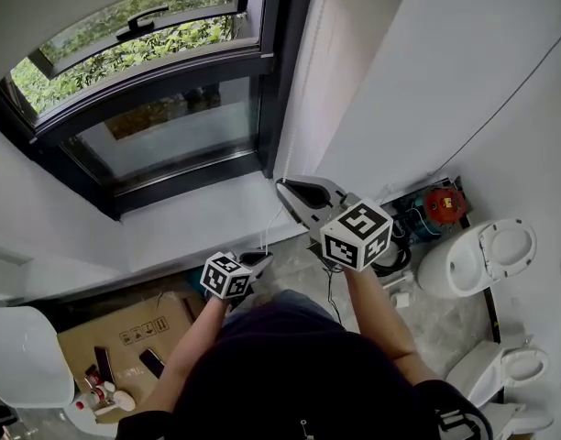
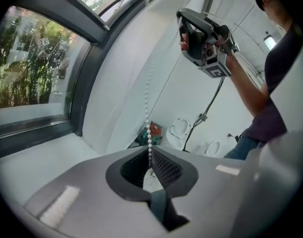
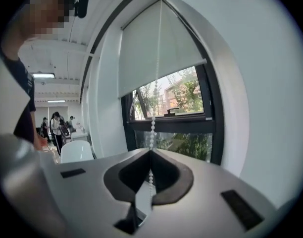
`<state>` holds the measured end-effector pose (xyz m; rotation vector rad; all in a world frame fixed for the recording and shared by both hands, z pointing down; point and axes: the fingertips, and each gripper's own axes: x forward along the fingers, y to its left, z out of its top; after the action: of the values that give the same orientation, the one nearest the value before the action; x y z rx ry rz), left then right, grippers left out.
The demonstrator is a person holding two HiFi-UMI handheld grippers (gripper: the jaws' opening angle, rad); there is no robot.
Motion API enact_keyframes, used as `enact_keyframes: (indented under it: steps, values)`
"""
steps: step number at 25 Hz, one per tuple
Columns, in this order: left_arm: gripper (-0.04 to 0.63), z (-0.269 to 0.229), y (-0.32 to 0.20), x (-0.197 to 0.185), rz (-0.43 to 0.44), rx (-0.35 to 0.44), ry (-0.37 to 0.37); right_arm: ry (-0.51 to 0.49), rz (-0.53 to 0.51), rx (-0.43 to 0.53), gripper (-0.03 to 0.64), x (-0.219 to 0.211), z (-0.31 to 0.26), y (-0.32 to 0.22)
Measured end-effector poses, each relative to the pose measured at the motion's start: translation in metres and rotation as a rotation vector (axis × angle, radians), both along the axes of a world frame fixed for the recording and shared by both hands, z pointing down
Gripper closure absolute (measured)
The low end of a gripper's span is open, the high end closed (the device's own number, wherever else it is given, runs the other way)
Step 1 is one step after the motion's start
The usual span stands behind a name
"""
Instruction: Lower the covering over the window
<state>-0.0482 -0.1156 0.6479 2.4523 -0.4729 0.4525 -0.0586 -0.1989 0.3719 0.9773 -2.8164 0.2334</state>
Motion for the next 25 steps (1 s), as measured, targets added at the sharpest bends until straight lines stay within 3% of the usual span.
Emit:
enact_keyframes:
  steps: [5, 13, 25]
  values:
    - [0.571, 0.01, 0.015, 0.007, 0.049, -0.032, -0.016, -0.059, -0.02, -0.094, 0.604, -0.002, 0.029, 0.011]
    - [0.571, -0.005, 0.01, 0.018, 0.051, 0.006, 0.014, -0.001, -0.005, -0.149, 0.604, 0.003, 0.059, 0.014]
    - [0.571, -0.006, 0.014, 0.014, 0.036, -0.004, 0.017, 0.047, -0.024, -0.291, 0.604, -0.003, 0.122, 0.033]
